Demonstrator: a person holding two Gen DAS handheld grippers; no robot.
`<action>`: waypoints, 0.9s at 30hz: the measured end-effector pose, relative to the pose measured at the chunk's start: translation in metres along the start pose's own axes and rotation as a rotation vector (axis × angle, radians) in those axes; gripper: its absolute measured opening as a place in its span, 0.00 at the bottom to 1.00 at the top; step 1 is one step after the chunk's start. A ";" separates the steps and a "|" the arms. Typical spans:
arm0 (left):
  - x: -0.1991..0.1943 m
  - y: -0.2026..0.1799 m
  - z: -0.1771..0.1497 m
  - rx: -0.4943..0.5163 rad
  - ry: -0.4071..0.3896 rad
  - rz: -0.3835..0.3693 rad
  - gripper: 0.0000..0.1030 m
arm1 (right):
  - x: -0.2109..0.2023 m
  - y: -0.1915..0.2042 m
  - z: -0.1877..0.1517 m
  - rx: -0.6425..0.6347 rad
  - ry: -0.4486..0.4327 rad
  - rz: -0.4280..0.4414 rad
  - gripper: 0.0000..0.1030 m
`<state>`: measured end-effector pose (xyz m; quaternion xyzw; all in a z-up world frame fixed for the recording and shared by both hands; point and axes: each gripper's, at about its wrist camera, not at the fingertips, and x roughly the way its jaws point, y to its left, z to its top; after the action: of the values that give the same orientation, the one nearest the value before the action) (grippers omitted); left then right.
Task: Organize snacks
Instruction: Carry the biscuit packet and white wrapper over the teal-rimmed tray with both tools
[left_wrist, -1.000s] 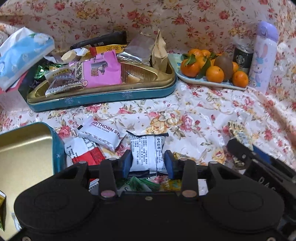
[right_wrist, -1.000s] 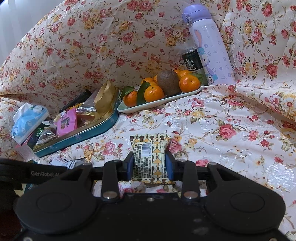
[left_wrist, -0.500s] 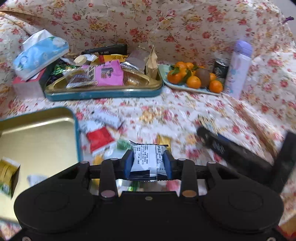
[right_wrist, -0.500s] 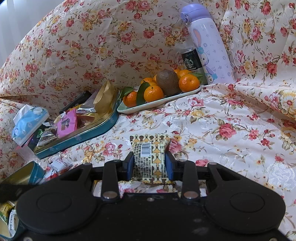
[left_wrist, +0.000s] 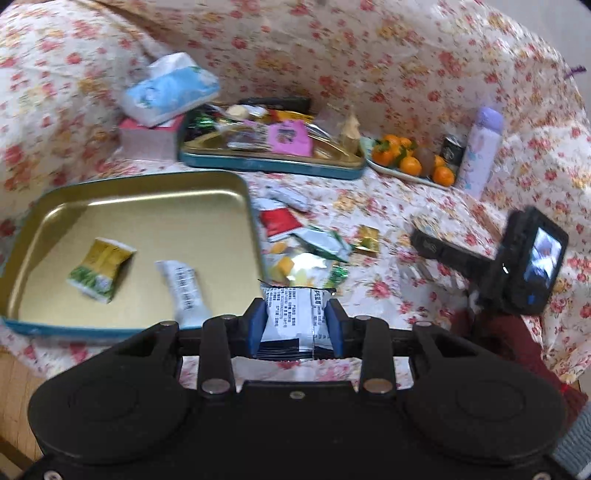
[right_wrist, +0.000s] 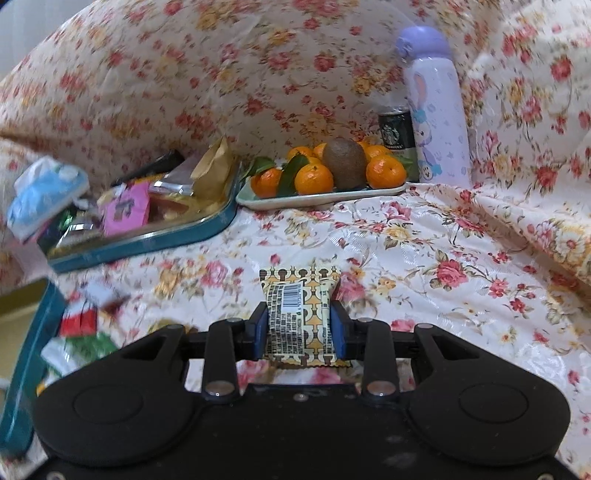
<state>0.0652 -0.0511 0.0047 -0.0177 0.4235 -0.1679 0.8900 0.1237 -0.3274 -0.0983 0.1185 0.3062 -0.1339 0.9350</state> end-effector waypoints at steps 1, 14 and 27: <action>-0.002 0.005 0.000 -0.009 -0.003 0.008 0.43 | -0.004 0.000 -0.003 0.000 -0.001 0.004 0.33; -0.011 0.057 -0.013 -0.079 0.001 0.082 0.43 | -0.089 -0.006 -0.043 -0.003 -0.028 0.026 0.34; -0.011 0.116 -0.008 -0.187 -0.015 0.190 0.43 | -0.181 0.070 -0.037 -0.076 0.017 0.290 0.34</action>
<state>0.0855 0.0626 -0.0119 -0.0618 0.4304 -0.0426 0.8995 -0.0139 -0.2183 -0.0078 0.1271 0.2985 0.0154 0.9458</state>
